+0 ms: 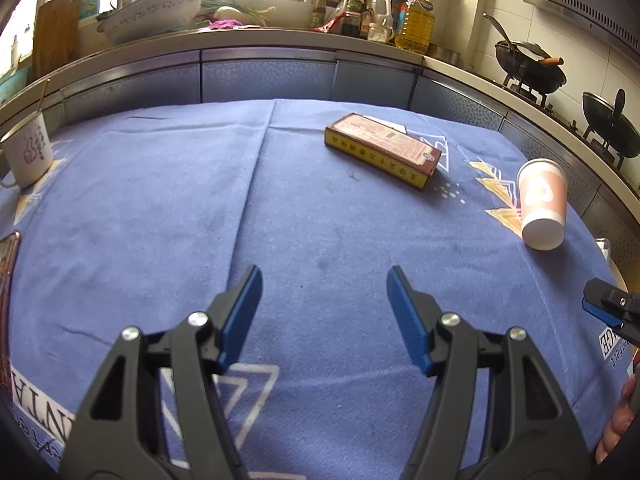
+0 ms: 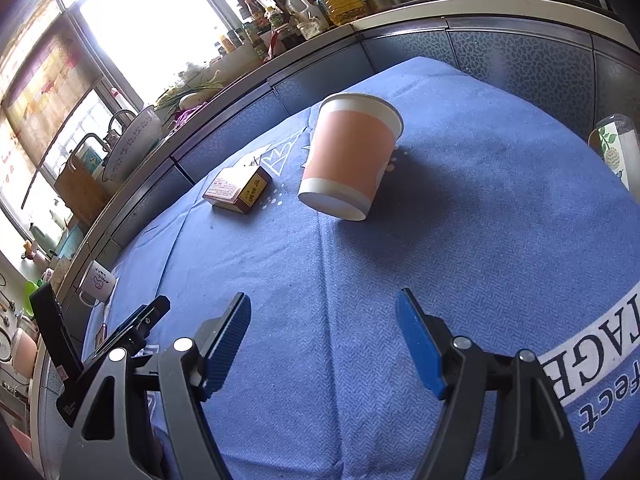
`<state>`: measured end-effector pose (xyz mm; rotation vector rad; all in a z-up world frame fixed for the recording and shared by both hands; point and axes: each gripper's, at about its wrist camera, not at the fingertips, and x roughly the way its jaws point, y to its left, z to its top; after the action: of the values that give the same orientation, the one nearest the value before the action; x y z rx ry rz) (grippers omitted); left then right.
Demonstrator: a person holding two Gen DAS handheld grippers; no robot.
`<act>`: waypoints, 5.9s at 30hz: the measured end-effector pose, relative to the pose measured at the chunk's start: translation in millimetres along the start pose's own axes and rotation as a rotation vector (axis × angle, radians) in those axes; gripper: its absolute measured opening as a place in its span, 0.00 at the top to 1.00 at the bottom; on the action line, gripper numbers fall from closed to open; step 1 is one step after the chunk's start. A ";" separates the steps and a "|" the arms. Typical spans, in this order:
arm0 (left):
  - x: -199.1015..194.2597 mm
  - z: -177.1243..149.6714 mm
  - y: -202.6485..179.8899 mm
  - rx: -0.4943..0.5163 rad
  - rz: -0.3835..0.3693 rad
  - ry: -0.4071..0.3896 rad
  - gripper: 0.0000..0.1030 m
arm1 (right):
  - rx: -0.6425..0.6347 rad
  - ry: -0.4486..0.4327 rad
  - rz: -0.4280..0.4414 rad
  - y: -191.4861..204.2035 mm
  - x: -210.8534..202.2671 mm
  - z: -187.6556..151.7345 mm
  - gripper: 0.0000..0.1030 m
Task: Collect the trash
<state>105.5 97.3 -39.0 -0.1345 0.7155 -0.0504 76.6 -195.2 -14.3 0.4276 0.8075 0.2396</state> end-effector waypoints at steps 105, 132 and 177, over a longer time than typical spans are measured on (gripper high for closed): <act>-5.1 35.7 18.8 -0.040 0.084 0.130 0.19 | -0.069 0.038 0.118 32.7 12.7 30.5 0.21; 23.1 29.4 -3.9 0.050 0.102 0.170 0.43 | 0.023 0.140 0.193 13.0 68.5 69.0 0.52; 2.4 -4.5 12.6 0.010 0.137 0.242 0.39 | -0.124 0.268 0.284 50.9 40.5 0.4 0.29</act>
<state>104.4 109.0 -45.7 -0.0703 0.9641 0.0623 101.8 -135.3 -17.0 0.3969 0.9874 0.6181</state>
